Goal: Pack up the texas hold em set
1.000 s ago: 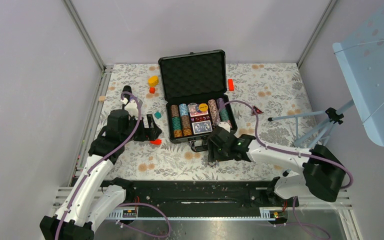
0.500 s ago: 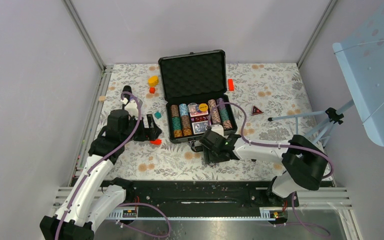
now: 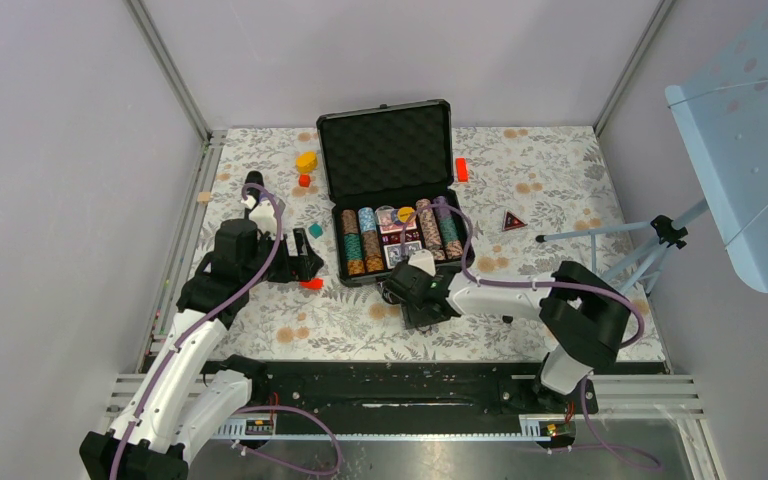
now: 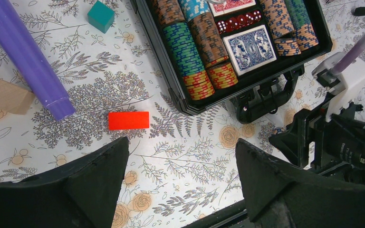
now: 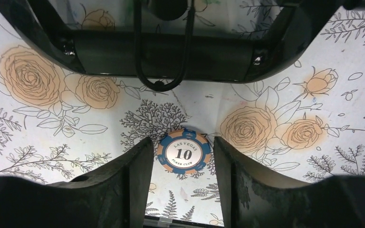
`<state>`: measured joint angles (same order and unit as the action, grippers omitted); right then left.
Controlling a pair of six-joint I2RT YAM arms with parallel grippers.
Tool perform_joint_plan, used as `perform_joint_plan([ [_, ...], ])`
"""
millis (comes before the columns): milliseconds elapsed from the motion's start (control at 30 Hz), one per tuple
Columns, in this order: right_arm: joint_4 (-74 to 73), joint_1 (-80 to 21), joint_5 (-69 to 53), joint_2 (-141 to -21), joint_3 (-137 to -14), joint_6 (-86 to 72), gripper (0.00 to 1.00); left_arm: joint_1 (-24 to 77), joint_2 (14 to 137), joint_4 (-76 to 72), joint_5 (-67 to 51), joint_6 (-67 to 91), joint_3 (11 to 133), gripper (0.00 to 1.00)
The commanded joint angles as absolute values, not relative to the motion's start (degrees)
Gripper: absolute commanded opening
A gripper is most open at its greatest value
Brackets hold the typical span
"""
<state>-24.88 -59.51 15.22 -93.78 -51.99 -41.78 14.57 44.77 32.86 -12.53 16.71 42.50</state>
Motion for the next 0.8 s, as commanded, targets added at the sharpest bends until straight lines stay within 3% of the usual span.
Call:
perform_joint_plan([
  [0,-31.76,-62.60,19.11,-97.17,-54.92,-42.45,0.54,14.41,45.04,30.30,-11.92,16.17,42.11,0.82],
  [233,-33.05,-64.61,19.44,-97.61,-53.63,-44.73,0.47,14.41,45.00,30.37,-12.04,16.17,42.10,0.82],
  [767,-34.78,-70.44,19.22,-93.61,-52.49,-47.92,0.45,14.37,45.22,30.32,-12.34,16.17,42.04,0.82],
])
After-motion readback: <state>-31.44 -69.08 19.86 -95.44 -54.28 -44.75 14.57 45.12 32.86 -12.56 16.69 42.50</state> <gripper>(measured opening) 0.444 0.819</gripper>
